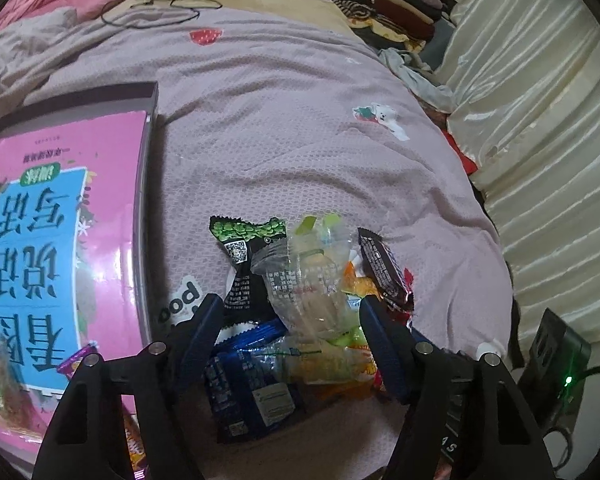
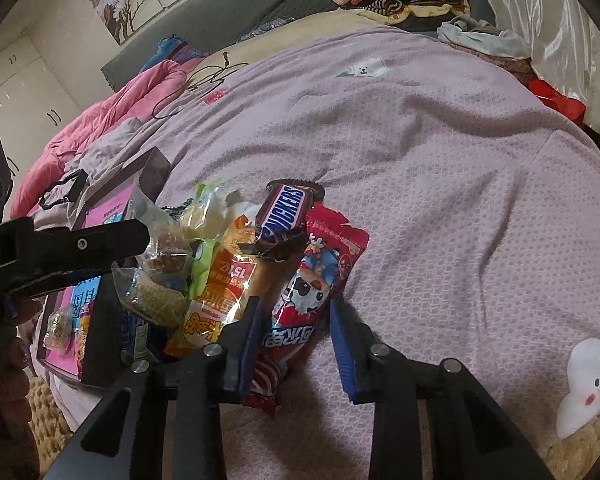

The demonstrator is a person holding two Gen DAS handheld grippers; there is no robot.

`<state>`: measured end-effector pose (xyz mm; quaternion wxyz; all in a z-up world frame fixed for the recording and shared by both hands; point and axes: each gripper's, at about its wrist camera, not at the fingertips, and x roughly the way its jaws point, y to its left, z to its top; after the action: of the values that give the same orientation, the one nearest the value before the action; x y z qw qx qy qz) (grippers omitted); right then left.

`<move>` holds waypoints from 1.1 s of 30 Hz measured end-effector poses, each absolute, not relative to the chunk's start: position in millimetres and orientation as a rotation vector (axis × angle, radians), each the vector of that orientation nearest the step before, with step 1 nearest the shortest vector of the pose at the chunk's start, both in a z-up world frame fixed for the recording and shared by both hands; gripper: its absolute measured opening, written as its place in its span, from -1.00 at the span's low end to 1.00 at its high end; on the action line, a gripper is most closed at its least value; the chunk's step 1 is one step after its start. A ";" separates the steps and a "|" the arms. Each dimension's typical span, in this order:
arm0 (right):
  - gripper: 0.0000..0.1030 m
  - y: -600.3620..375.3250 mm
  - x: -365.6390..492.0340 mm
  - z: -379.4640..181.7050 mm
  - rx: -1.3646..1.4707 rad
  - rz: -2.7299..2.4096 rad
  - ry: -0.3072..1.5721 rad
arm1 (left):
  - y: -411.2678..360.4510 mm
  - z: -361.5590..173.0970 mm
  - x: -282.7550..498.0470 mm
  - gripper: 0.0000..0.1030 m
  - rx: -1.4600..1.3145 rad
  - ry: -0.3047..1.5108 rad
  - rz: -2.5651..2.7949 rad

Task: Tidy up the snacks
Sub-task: 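Grasp the clear candy bag with the left tool while the right tool grasps the red cartoon snack packet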

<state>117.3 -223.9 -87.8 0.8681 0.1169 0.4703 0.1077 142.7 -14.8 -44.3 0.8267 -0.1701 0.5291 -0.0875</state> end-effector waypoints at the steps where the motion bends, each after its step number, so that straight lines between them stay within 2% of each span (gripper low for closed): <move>1: -0.36 -223.3 117.9 -88.1 0.243 0.225 0.985 | -14.2 -45.5 143.7 0.35 -0.370 1.125 -0.186; 5: -0.46 -223.6 121.5 -90.2 0.250 0.231 0.987 | -15.2 -50.0 149.6 0.26 -0.388 1.133 -0.184; 8: -0.60 -229.2 122.8 -91.3 0.298 0.225 0.981 | -18.2 -53.7 153.4 0.08 -0.393 1.142 -0.187; 12: -0.66 -233.8 120.0 -84.4 0.291 0.205 0.939 | -22.1 -55.7 154.6 -0.11 -0.379 1.146 -0.190; 33: -0.71 -248.2 108.4 -56.0 0.295 0.182 0.781 | -5.8 -18.0 126.5 -0.19 -0.320 1.024 -0.196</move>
<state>108.4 -248.2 -56.0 0.9102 0.1430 0.3786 0.0882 126.5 -5.8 -18.0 0.8551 -0.1523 0.4868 -0.0933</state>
